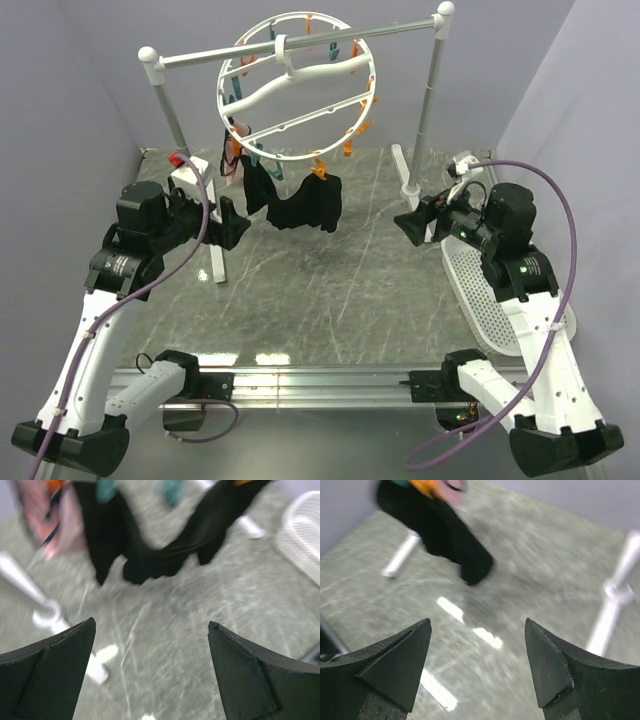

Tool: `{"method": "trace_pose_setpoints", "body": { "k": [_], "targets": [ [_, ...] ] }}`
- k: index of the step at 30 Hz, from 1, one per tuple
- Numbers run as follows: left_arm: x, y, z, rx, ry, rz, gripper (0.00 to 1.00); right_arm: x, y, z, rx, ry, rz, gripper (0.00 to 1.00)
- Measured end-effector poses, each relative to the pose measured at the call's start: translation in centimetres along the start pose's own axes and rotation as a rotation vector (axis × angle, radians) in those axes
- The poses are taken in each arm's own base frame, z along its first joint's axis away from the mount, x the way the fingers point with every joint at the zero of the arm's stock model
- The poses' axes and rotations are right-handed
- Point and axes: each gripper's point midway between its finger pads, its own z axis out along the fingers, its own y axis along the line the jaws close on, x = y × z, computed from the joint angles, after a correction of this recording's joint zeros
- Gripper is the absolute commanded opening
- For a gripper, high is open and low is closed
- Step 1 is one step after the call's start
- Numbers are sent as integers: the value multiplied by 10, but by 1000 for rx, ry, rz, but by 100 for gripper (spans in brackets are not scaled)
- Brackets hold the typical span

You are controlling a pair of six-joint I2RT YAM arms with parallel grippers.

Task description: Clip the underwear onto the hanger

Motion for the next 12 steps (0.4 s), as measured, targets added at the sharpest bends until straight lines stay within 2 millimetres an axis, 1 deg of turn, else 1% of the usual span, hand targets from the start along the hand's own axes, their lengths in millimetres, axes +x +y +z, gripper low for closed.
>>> {"method": "trace_pose_setpoints", "body": {
  "k": [3, 5, 6, 7, 10, 12],
  "targets": [
    [24, 20, 1, -102, 47, -60, 99, 28, -22, -9, 87, 42, 45, 82],
    [34, 31, -3, -161, 61, -85, 99, 46, -31, -12, 121, 67, 76, 83],
    [38, 34, -4, -183, 65, -90, 99, 58, -35, -15, 136, 85, 99, 84],
    [41, 38, -6, -205, 71, -94, 99, 66, -37, -16, 146, 95, 114, 86],
    [48, 48, -8, -268, 84, -102, 99, 84, -41, -20, 162, 117, 151, 87],
    [52, 52, -8, -294, 89, -109, 99, 88, -42, -23, 170, 118, 162, 87]
  ]
}}
